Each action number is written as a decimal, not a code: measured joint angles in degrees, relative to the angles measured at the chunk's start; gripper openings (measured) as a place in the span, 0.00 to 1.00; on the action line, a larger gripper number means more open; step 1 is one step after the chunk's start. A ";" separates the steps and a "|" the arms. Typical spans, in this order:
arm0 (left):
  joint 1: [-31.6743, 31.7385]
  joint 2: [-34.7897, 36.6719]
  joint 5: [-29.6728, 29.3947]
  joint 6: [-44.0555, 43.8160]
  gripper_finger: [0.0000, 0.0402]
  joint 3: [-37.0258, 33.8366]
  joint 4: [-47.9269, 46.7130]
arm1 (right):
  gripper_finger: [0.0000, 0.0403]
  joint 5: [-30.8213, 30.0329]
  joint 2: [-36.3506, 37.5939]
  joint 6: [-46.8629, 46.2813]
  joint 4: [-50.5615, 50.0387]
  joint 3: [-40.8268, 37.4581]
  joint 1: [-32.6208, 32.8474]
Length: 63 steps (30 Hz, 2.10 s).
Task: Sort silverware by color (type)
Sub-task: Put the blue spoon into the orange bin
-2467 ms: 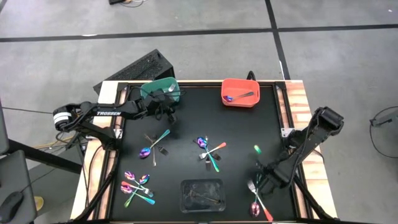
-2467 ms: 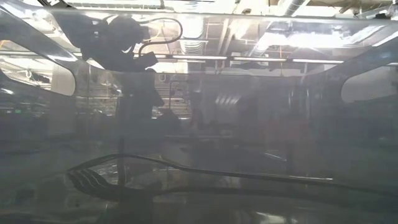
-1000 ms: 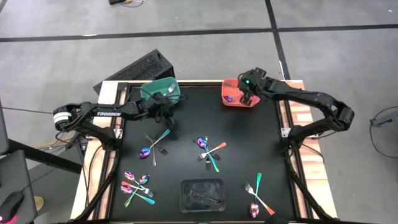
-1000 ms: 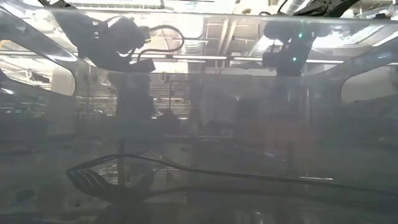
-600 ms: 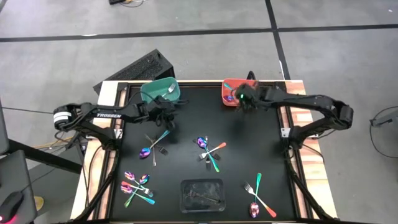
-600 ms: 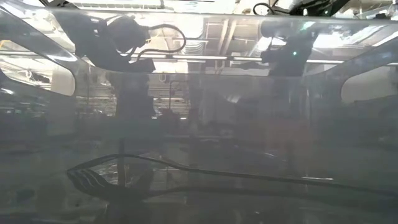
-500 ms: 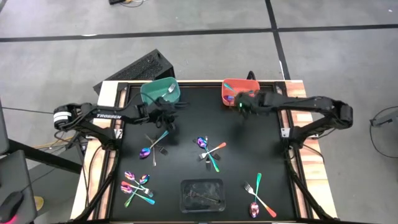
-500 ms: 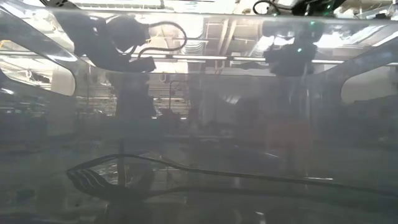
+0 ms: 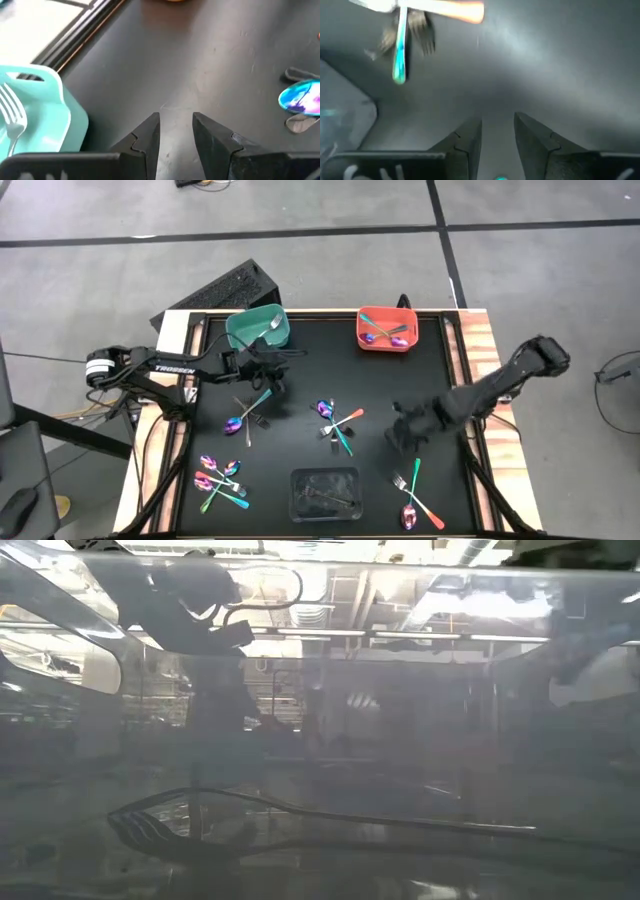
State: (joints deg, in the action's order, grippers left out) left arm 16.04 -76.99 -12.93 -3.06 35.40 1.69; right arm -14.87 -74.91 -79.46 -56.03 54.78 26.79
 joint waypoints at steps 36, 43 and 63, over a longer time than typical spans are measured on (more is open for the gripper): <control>-3.45 0.15 8.39 -16.32 0.26 0.00 -32.22 | 0.29 -31.79 -8.79 18.31 15.96 0.00 -12.40; -6.73 0.15 10.12 -18.01 0.26 0.00 -32.92 | 0.29 -31.32 -8.79 22.91 18.02 0.00 -15.90; -6.76 1.30 4.67 -19.42 0.26 0.00 -37.79 | 0.29 -30.04 -8.79 25.51 20.35 0.00 -14.72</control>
State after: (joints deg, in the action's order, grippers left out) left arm 9.28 -75.69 -8.26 -22.48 35.40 -36.10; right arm -44.91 -83.70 -53.95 -35.68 54.78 12.08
